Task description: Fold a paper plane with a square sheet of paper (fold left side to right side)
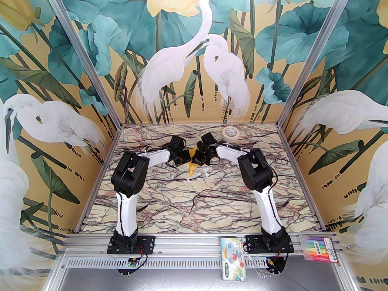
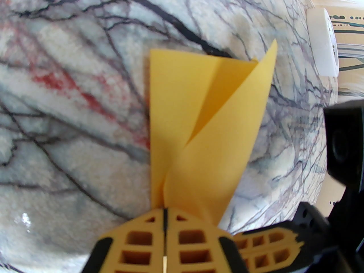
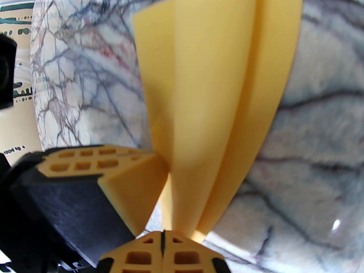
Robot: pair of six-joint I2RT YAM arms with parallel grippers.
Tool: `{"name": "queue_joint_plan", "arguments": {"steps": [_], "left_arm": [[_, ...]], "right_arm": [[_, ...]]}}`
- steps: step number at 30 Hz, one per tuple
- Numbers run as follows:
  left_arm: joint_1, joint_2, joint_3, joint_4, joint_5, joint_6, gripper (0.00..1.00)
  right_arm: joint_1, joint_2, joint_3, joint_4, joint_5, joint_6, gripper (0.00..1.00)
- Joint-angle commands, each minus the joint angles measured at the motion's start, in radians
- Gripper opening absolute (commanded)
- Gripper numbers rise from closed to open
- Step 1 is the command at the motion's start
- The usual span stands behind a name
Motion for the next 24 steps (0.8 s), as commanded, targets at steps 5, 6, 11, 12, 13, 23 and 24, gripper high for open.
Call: {"name": "queue_joint_plan", "arguments": {"steps": [5,6,11,12,13,23,24], "left_arm": [[-0.009,0.066,-0.007,-0.036,-0.045,0.009,0.06],[-0.009,0.066,-0.006,-0.038,-0.046,0.009,0.06],[-0.009,0.072,-0.006,-0.038,-0.045,0.007,0.05],[-0.01,0.073,-0.006,-0.039,-0.046,0.009,0.05],[-0.01,0.073,-0.006,-0.037,-0.046,0.009,0.05],[-0.014,0.076,-0.008,-0.037,-0.04,0.01,0.04],[-0.014,0.078,-0.009,-0.034,-0.039,0.01,0.04]], "right_arm": [[0.014,0.014,-0.007,-0.024,0.048,0.021,0.0],[0.012,0.017,-0.009,-0.036,0.055,0.019,0.0],[0.012,0.021,-0.034,-0.045,0.075,0.019,0.0],[0.012,0.02,-0.044,-0.04,0.077,0.022,0.0],[0.011,0.018,-0.054,-0.034,0.077,0.023,0.0],[0.009,0.01,-0.048,-0.014,0.047,0.002,0.0],[0.008,0.001,-0.043,-0.012,0.041,-0.002,0.0]]}}
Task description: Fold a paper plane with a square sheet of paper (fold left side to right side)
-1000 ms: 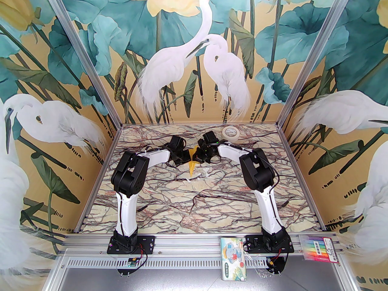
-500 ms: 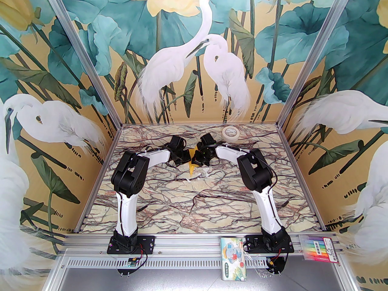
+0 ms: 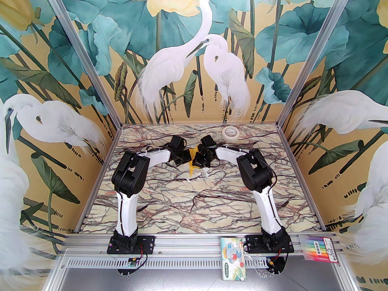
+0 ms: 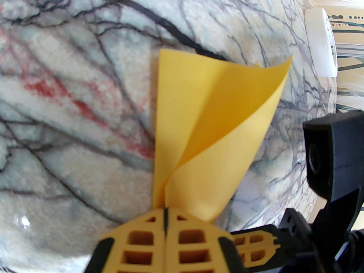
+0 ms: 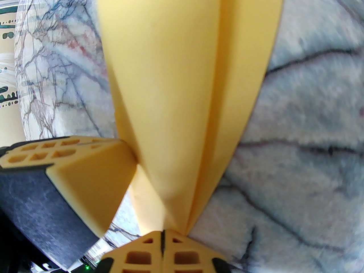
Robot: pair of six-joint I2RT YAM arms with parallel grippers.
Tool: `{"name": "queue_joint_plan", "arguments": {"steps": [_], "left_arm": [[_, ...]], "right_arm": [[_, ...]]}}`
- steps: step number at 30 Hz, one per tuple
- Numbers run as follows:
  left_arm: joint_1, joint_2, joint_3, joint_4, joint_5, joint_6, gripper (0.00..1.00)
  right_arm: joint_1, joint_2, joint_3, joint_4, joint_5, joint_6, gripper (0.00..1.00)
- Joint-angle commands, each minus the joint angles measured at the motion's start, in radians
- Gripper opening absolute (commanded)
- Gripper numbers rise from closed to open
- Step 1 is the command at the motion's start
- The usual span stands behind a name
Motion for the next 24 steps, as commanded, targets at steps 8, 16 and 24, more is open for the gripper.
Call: {"name": "queue_joint_plan", "arguments": {"steps": [8,16,24], "left_arm": [[-0.011,0.075,-0.02,-0.043,-0.031,0.017,0.03],[-0.011,0.084,-0.021,-0.04,-0.029,0.028,0.01],[-0.003,0.084,-0.043,-0.015,-0.017,0.021,0.0]], "right_arm": [[-0.027,-0.036,0.052,0.01,-0.04,-0.01,0.0],[-0.06,0.018,0.14,-0.017,-0.044,-0.016,0.0],[-0.063,0.065,0.201,-0.051,-0.031,-0.031,0.0]]}}
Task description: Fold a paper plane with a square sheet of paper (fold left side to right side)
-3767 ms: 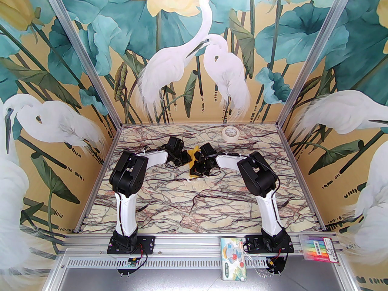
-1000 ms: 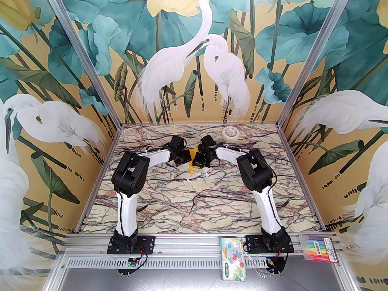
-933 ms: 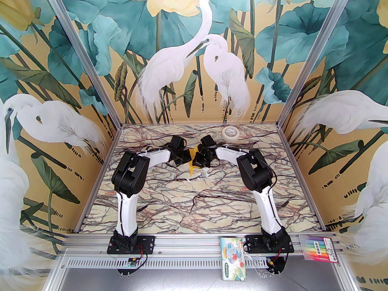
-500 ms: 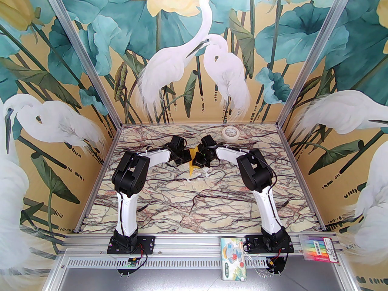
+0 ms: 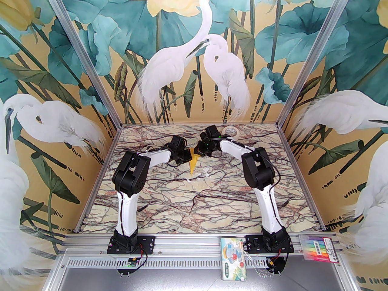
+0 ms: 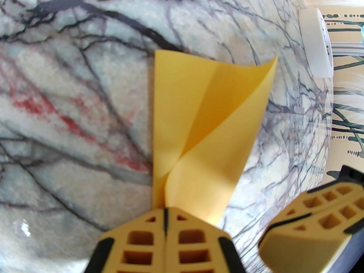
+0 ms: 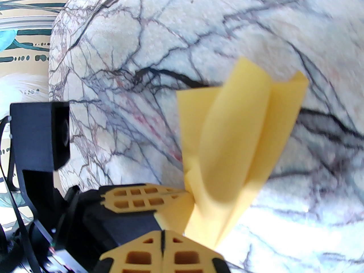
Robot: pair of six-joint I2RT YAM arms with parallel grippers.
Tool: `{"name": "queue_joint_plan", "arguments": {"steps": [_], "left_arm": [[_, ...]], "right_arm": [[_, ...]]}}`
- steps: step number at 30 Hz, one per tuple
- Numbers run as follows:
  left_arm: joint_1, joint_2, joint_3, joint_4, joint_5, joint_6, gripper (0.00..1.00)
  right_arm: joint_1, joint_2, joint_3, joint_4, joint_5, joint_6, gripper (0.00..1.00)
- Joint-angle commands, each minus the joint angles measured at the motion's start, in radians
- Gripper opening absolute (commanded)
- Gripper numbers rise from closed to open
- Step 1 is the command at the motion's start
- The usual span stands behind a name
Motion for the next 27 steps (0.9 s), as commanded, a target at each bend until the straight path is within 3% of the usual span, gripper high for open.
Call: {"name": "queue_joint_plan", "arguments": {"steps": [1,27], "left_arm": [[-0.001,0.073,-0.043,-0.059,-0.02,0.012,0.0],[0.061,0.05,-0.157,0.101,0.113,-0.049,0.0]], "right_arm": [[0.004,0.039,0.032,-0.044,0.002,-0.026,0.0],[-0.005,0.105,0.09,-0.084,-0.005,-0.048,0.0]]}}
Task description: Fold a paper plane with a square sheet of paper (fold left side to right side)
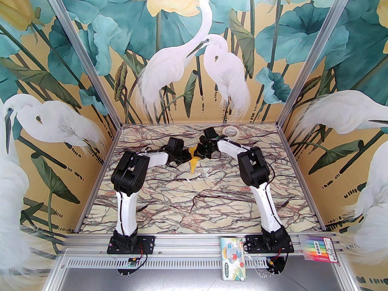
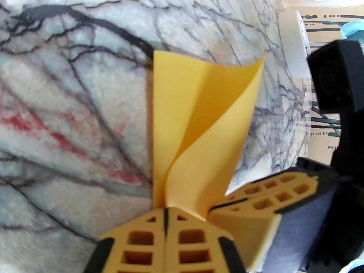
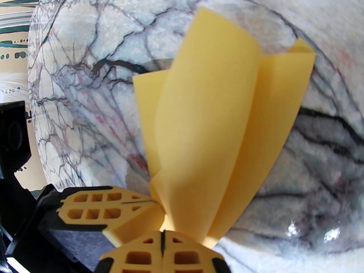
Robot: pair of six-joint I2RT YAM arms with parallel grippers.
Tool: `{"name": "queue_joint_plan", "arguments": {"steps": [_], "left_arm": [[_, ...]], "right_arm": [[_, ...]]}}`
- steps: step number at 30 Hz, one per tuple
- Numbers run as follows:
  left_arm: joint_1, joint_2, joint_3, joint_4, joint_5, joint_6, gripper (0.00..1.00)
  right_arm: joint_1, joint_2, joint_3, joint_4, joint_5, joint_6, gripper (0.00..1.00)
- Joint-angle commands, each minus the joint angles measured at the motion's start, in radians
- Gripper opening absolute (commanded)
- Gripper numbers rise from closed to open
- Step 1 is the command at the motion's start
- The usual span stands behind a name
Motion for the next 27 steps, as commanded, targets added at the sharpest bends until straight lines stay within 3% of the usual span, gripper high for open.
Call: {"name": "queue_joint_plan", "arguments": {"steps": [1,27], "left_arm": [[0.017,0.047,-0.067,-0.085,-0.015,-0.019,0.0],[0.023,0.059,-0.043,-0.127,0.006,-0.009,0.0]], "right_arm": [[-0.005,0.019,0.023,-0.001,-0.012,-0.019,0.0],[-0.029,0.035,-0.024,0.026,-0.023,-0.02,0.0]]}}
